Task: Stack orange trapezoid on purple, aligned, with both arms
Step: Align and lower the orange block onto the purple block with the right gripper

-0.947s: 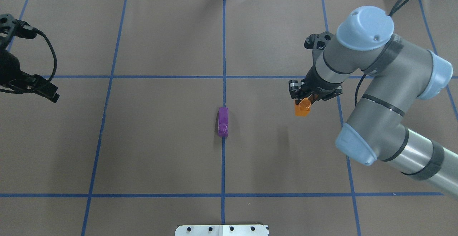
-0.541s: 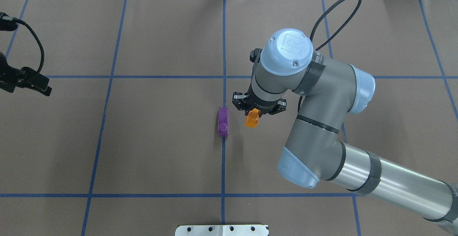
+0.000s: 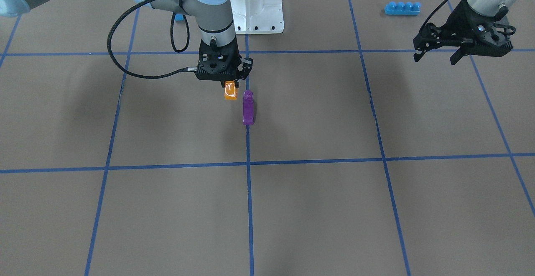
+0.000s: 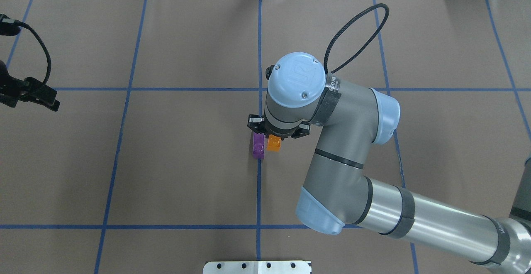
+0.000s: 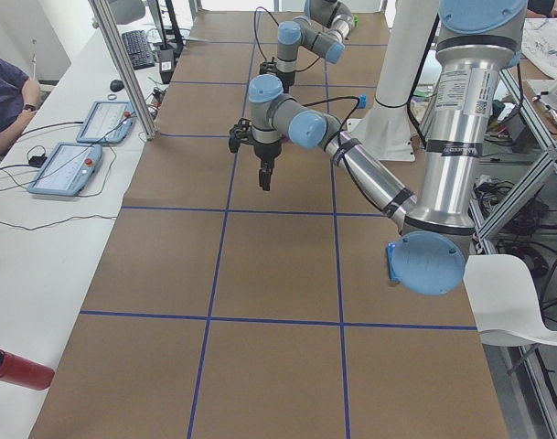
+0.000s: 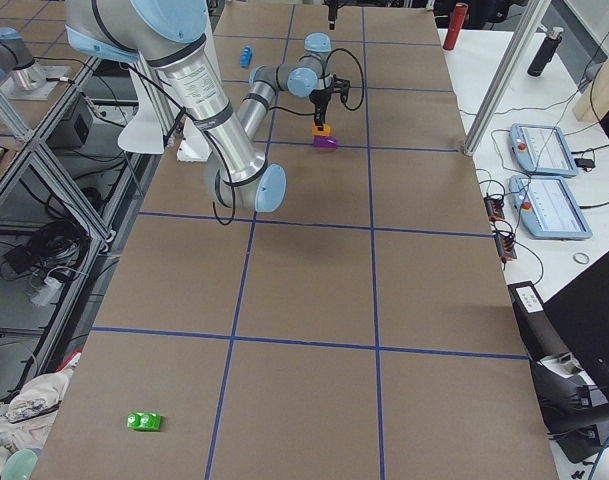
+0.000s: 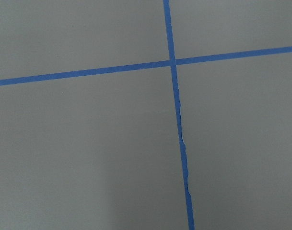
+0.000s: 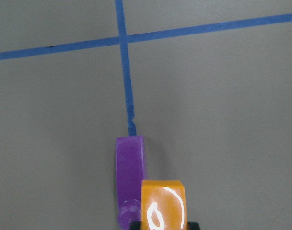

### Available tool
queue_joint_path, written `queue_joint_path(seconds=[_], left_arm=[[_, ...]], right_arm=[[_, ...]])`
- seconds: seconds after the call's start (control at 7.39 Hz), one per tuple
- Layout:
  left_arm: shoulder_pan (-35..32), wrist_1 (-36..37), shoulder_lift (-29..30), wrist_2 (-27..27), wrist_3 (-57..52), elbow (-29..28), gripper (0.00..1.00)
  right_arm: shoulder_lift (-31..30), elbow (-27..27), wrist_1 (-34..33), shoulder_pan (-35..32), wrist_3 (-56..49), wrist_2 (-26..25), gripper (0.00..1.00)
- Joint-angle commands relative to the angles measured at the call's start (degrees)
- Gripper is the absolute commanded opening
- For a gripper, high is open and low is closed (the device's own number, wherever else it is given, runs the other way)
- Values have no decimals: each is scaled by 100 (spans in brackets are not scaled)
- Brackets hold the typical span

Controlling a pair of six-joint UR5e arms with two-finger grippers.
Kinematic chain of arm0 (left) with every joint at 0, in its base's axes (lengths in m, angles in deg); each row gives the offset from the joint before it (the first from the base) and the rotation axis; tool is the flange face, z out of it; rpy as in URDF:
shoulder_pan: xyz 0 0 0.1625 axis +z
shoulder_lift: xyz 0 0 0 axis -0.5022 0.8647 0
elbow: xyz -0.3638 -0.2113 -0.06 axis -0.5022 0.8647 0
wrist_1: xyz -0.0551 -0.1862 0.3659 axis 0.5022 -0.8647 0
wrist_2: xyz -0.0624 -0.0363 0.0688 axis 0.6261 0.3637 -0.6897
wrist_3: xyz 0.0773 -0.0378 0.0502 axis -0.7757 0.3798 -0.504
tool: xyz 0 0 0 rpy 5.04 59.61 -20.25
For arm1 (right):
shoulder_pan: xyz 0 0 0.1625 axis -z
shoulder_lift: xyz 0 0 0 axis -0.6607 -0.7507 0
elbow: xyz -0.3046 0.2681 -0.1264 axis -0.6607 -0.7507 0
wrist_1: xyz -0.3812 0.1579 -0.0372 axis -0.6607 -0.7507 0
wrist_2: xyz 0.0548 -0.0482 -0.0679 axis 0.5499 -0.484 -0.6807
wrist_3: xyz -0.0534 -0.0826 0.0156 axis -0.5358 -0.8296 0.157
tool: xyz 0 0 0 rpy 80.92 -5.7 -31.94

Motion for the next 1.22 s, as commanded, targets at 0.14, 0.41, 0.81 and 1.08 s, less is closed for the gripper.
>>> queue_joint_path(seconds=[0.14, 0.41, 0.81, 1.08], left_arm=[[13, 0, 1, 7, 9, -9, 100], [13, -9, 10, 16, 9, -9, 100], [13, -9, 1, 24, 0, -18, 100], [13, -9, 10, 24, 9, -27, 100]], right_arm=[[239, -302, 17, 187, 111, -303, 0], [231, -347, 17, 196, 76, -444, 0], [239, -391, 17, 266, 67, -523, 0], [239, -391, 17, 293, 67, -558, 0]])
